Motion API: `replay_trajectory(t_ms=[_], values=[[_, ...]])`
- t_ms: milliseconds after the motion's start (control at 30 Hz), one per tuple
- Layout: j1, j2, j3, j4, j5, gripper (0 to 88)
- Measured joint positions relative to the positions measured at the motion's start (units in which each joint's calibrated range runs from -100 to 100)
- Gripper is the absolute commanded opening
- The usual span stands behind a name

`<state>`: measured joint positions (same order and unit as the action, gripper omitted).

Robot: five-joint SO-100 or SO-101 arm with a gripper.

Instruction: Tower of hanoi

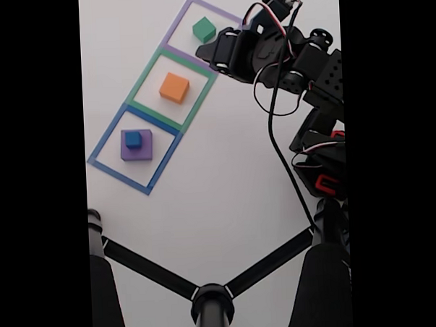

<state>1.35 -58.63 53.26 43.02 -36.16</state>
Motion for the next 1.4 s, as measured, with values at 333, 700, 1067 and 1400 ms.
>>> replay_trajectory(t_ms=[333,700,1067,1400], values=[[-3.77,5.74,-21.41,9.95,70.54,0.0],[-10.64,11.48,-36.99,23.60,97.14,5.0],[-15.64,12.49,-40.56,36.04,125.71,11.3],[-17.77,0.17,-24.98,36.36,136.16,23.3]])
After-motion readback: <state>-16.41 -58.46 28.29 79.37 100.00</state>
